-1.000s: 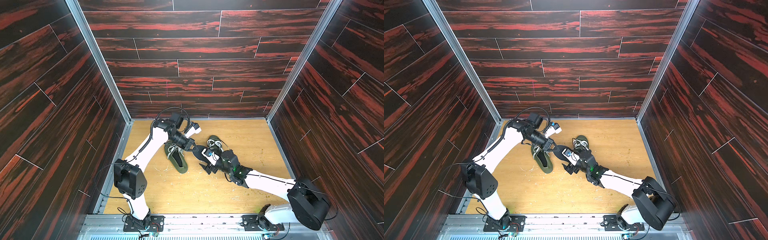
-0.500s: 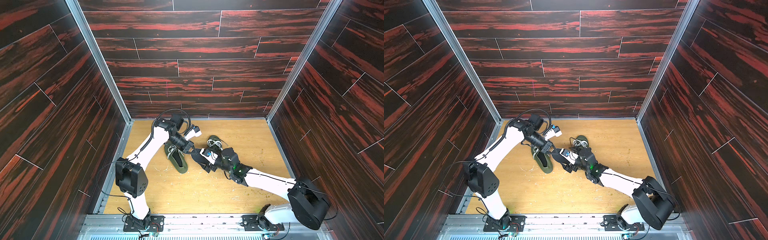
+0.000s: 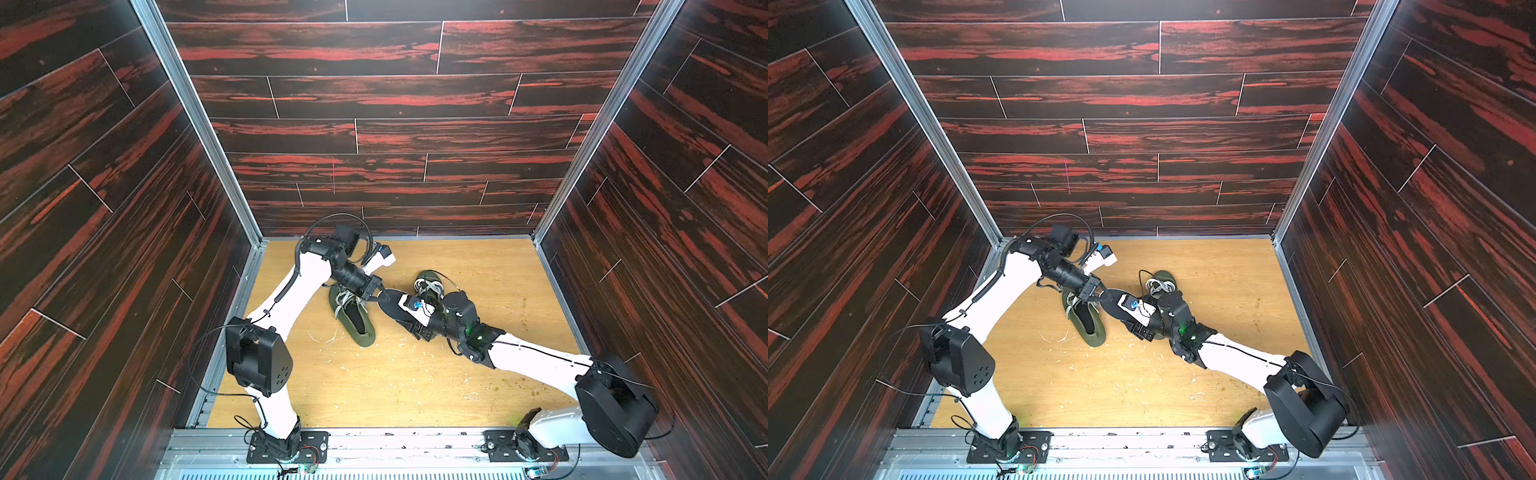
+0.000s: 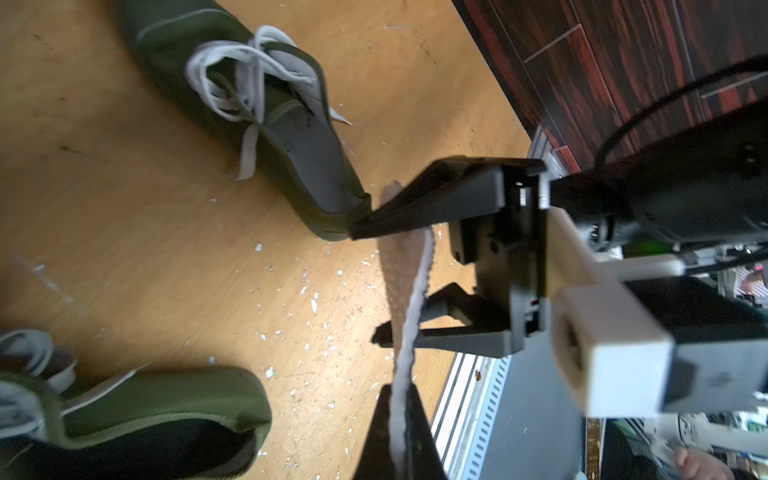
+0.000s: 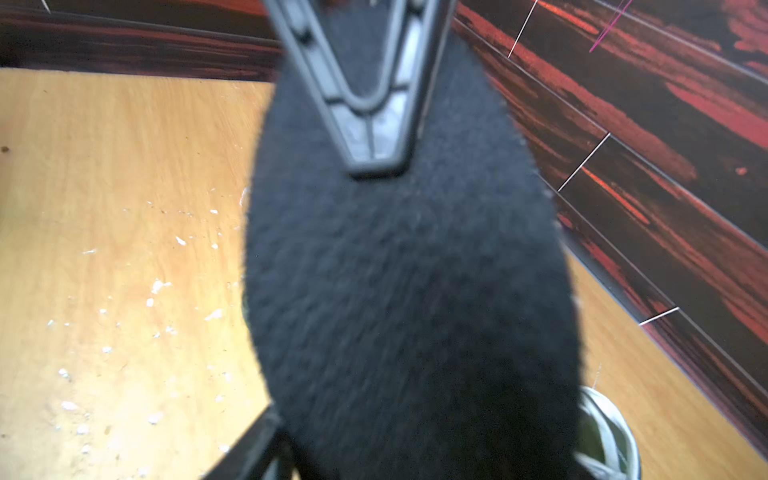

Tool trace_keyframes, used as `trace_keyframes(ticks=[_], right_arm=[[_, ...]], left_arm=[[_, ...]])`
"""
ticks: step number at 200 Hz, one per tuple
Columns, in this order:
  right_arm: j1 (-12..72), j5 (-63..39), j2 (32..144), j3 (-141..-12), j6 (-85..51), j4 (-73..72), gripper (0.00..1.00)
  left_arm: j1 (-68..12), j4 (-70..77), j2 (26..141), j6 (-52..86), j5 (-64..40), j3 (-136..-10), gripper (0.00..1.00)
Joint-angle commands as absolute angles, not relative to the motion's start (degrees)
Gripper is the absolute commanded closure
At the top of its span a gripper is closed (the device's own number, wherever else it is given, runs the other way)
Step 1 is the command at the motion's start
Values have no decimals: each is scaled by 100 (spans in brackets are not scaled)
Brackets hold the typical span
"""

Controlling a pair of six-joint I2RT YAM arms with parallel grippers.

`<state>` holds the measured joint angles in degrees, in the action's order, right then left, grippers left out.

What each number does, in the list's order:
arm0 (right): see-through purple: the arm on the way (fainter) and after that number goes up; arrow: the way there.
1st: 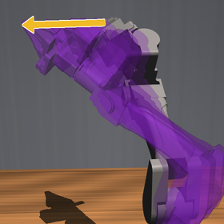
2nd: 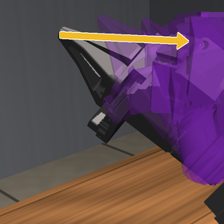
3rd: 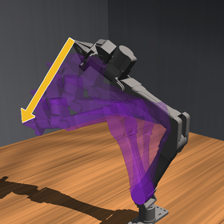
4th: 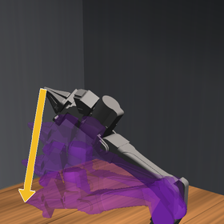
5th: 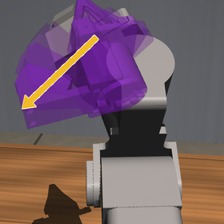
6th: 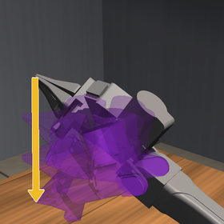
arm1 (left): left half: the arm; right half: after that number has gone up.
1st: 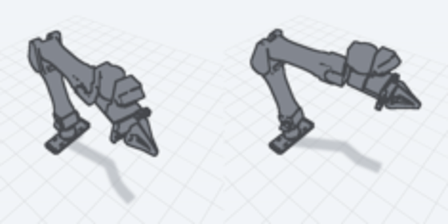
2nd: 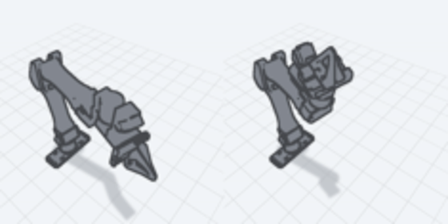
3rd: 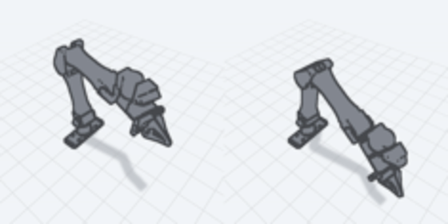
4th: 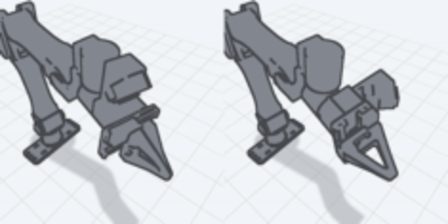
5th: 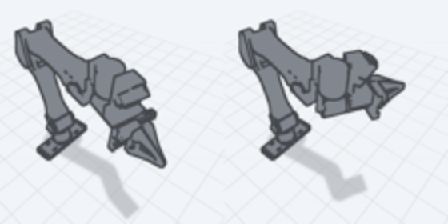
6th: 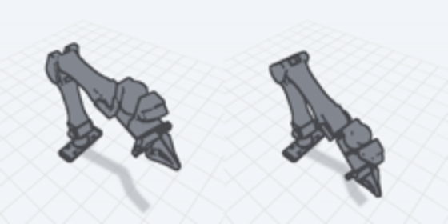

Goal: Insert the insole into the shoe
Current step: Pick up the insole from the center of the board, then adjust the shoe at the center of the board.

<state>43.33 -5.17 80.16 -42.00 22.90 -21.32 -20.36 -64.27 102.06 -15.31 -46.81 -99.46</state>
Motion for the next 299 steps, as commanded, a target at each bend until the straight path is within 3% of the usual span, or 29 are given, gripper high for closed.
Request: trace_keyframes(ticks=[1,85,146,202,225,299], right_arm=[[4307,-556,7784,-4399,2057,-1745,39],[4309,-583,7761,-4643,1297,-957,58],[4153,-361,8293,-5645,262,936,59],[3273,-864,8153,-5728,-813,2000,59],[2776,-904,7860,-5643,-1340,2290,59],[1514,-885,7255,-5471,-1888,2556,59]], left_arm=[[-1990,-6328,9948,-1279,-4534,-9856,98],[-1994,-5544,9866,-797,-4289,-9555,90],[-1995,-5038,9720,-405,-4375,-9449,53],[-2000,-3585,9467,673,-2766,-9062,50],[-2221,-3414,9573,502,-1960,-8936,50],[-3492,-3747,11150,949,324,-9899,44]])
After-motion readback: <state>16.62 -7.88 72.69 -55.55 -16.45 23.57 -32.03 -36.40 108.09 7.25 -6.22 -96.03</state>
